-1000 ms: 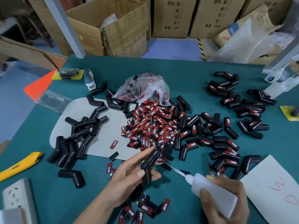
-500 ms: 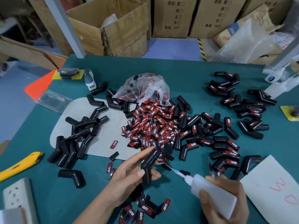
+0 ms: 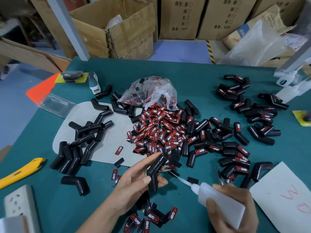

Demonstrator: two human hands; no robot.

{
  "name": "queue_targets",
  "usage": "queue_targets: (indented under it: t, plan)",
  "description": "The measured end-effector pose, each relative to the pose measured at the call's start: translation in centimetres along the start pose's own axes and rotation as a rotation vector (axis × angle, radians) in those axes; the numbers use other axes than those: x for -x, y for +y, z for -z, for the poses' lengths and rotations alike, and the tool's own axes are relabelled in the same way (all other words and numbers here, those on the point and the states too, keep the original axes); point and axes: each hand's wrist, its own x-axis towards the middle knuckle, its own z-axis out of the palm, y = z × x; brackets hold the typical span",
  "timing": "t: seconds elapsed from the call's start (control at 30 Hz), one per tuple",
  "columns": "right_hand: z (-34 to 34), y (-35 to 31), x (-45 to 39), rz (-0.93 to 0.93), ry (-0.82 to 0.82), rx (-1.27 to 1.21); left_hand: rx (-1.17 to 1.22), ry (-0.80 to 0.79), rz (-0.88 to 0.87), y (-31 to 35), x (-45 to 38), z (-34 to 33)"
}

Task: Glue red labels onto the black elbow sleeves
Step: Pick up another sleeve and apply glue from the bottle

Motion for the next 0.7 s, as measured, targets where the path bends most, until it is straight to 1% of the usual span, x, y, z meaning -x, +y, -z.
queue_targets:
  t: [0.1,0.27,0.4,0.53,0.7]
  plan:
    - [0.21,-0.04,-0.10,-0.017,0.028,-0.029,0.001,0.008,-0.003,-0.07,-0.04,0.14]
    - [-0.06,-0.10,0.08,-0.004,0.001,0.004,-0.017,0.008,0.005,-0.28,-0.09,0.23]
    - [0.06,-0.24,-0.07,-0.013,0.036,-0.019,-0.008,0.008,0.001,-0.23,-0.09,0.17]
    - [-0.04,0.00,0.17,0.002,-0.001,0.014,-0.026,0.001,-0.004,-0.09,-0.05,0.04]
    - [0.18,0.08,0.00,-0.006,0.039,-0.026,-0.040,0.023,0.001,-0.14,-0.07,0.09]
